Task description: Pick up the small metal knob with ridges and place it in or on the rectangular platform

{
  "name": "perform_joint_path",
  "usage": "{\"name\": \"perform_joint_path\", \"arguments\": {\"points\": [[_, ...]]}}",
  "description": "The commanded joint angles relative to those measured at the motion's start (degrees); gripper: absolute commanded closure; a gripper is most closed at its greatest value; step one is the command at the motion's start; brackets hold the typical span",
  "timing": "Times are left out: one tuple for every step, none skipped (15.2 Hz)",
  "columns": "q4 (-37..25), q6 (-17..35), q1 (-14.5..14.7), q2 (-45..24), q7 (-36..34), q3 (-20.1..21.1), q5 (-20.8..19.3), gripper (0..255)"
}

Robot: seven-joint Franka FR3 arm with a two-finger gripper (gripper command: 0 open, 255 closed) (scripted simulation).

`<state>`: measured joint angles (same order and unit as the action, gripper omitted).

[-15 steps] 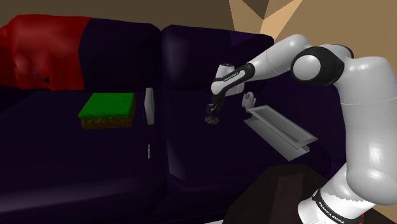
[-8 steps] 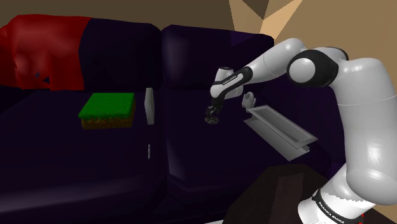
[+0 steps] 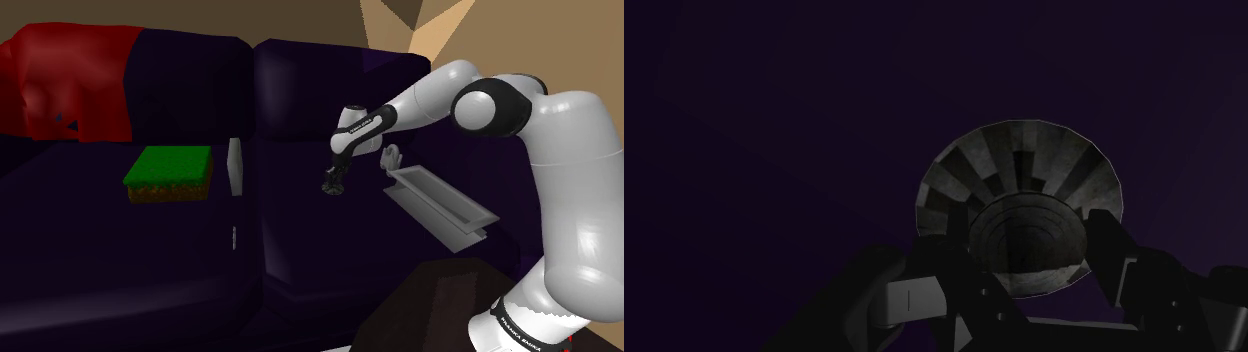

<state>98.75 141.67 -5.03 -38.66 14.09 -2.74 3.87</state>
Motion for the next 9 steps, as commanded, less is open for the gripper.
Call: {"name": "perform_joint_path", "arguments": {"points": [[0.00,0.00,0.00,0.00,0.00,0.00,0.00,255],[-0.01,0.00,0.00,0.00,0.00,0.00,0.00,255],[0.00,0.00,0.00,0.00,0.00,0.00,0.00,255],[0.00,0.00,0.00,0.00,0.00,0.00,0.00,255],[0.00,0.00,0.00,0.01,0.00,0.00,0.00,255],[0.08,-0.48,0.02,0.57,-0.03,-0.04,-0.04,255],[0.15,-0.97,0.05,1.12,-0.06,-0.07,-0.08,255],[0.20,-1.47,0.07,1.67,-0.09,-0.10,-0.12,255],[0.24,-1.97,0.09,2.21,-0.12,-0.14,-0.15,255]]}}
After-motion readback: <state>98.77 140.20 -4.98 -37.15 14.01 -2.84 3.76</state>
